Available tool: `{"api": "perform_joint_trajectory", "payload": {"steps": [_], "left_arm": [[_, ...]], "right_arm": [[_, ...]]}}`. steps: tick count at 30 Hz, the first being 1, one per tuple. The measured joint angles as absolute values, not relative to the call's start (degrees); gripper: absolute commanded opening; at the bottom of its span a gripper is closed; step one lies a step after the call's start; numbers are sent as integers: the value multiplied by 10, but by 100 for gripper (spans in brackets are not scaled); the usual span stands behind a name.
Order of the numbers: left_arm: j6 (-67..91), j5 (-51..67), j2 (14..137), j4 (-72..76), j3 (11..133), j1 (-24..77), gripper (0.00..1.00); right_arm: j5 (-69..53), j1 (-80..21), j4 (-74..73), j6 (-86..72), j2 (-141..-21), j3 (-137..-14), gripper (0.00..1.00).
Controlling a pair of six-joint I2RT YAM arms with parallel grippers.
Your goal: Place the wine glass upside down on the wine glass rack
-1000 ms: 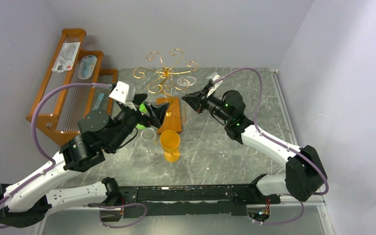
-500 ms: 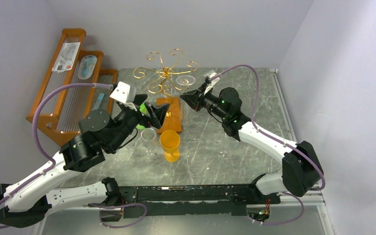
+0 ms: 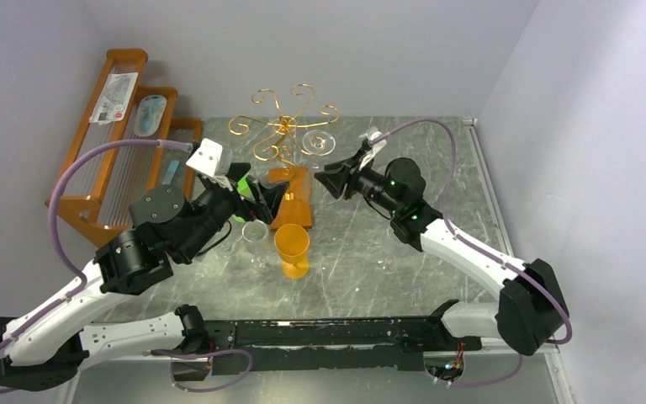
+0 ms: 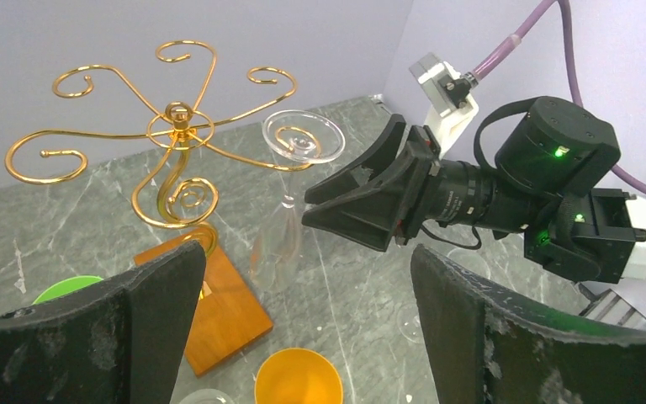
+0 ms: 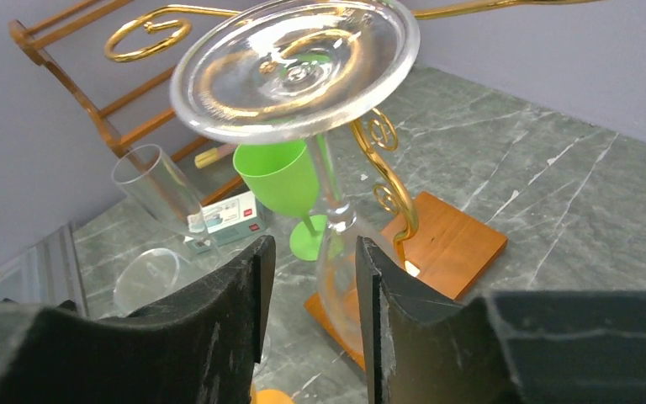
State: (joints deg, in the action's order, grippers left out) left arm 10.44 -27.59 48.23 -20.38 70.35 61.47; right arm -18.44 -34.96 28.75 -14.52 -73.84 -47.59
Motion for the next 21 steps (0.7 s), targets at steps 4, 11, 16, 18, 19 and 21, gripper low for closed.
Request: {"api": "perform_joint_trajectory", "payload": {"steps": [4,11,16,18,19,21], "left_arm": [[115,-270,479,-231,717,615,96],[183,-296,457,-294,719,615,96],[245,-311,441,-347,718,615,97],[271,-313,439,-370,717,615,97],[283,-313,439,-380,714,615,97],[301,-312,438,-395,703,615,97]], "right_arm": [[-174,-350,257,-160,-696,-459,46],[-107,-350,103,-211,-595,-468,48],[11,-350,-149,-294,-551,-555,48],[65,-349,-249,-327,-538,-590,48],[88,-349,-291,-343,-527,-599,48],[123,-350,-360,-365,-502,-601,48]]}}
